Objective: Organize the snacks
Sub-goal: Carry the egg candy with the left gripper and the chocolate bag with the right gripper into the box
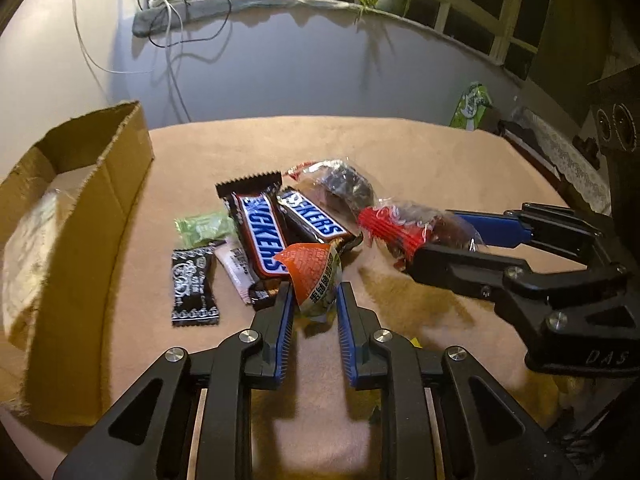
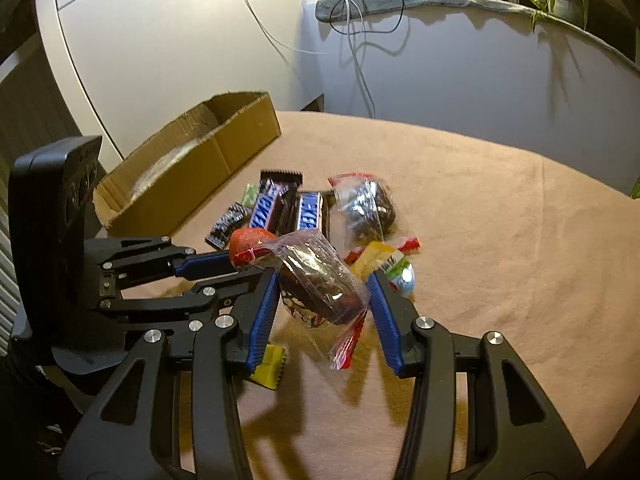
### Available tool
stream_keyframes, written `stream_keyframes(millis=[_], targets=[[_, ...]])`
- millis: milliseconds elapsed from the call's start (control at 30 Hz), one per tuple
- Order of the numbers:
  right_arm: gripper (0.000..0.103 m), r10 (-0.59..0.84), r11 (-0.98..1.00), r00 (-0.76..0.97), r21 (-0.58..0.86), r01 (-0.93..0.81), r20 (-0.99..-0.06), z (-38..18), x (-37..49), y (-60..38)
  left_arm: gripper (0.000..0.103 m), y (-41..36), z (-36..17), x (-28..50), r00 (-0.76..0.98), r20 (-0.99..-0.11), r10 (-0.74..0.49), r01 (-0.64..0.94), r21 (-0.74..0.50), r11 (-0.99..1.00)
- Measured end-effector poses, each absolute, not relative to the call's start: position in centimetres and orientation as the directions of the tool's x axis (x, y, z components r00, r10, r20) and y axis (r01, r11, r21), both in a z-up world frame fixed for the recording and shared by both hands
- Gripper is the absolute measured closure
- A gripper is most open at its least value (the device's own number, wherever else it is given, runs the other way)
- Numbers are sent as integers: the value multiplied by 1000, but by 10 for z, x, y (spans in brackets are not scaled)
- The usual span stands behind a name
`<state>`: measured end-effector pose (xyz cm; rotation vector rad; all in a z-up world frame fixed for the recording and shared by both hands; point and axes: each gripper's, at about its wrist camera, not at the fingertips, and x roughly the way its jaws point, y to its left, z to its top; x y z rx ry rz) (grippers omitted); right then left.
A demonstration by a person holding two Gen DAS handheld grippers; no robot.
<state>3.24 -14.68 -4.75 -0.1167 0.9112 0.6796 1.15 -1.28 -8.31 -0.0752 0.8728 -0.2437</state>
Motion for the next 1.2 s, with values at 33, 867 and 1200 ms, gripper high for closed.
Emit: stream_keyframes(millis=[33, 867, 1200], targets=[[55, 497, 786, 425, 186, -590, -757, -44, 32, -146, 83, -11, -81, 10, 624, -743, -242, 179, -166, 970], [55, 643, 668, 374, 251, -701, -669, 11, 38, -8, 83, 119, -31, -42, 812, -578, -77, -69, -227, 972], [55, 650, 637, 333, 252, -728, -683, -3, 37, 40, 83, 170, -34, -51, 822, -569, 27, -198, -242, 950]])
